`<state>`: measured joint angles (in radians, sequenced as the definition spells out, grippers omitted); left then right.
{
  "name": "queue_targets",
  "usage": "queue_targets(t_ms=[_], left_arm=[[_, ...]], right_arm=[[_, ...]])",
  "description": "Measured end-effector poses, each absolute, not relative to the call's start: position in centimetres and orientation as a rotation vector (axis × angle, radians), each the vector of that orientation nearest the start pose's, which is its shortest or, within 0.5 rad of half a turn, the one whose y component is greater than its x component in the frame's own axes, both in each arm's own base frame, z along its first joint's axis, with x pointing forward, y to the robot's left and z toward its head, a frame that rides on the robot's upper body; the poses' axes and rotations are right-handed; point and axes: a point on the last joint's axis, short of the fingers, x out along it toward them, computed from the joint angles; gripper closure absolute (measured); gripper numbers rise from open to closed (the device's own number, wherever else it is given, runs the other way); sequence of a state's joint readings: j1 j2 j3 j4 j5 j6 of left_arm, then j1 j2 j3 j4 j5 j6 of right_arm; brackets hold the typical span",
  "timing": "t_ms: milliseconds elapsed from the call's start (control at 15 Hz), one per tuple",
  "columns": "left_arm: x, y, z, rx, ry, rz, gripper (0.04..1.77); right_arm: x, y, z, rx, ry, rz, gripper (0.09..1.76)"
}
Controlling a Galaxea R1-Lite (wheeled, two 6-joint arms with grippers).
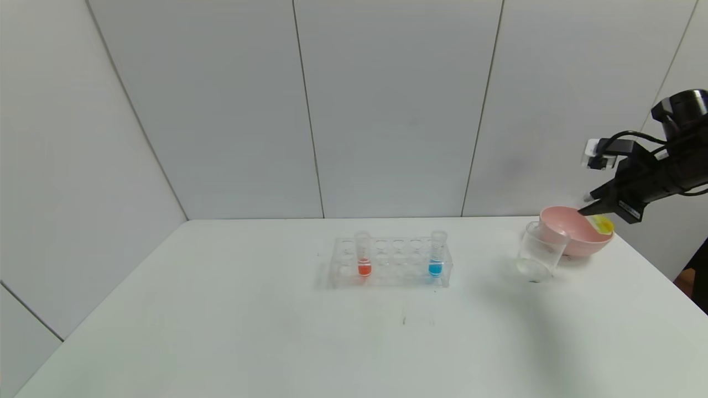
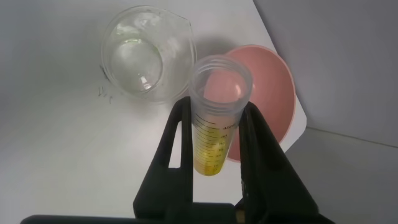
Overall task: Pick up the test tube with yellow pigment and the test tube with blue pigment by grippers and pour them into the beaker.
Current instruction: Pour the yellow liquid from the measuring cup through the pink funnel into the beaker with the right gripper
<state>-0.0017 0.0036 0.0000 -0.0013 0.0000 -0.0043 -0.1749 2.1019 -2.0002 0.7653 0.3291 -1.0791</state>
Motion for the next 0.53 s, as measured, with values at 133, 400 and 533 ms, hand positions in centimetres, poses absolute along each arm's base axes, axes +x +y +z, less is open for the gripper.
queue_targets(t_ms=[133, 400, 533], left_arm=[[-2.25, 0.00, 7.57, -0.004, 0.002, -0.002, 0.05], [-2.25, 0.00, 7.57, -0.004, 0.002, -0.002, 0.05], [-2.25, 0.00, 7.57, -0.004, 0.002, -0.002, 0.05]], right_arm=[[39.65, -5.62, 24.00, -0.828, 0.667, 0.546, 1.35], [39.73, -5.32, 23.98, -0.931, 0.705, 0.508, 1.35], [39.68, -5.36, 23.91, -0.994, 0.730, 0.498, 1.35]])
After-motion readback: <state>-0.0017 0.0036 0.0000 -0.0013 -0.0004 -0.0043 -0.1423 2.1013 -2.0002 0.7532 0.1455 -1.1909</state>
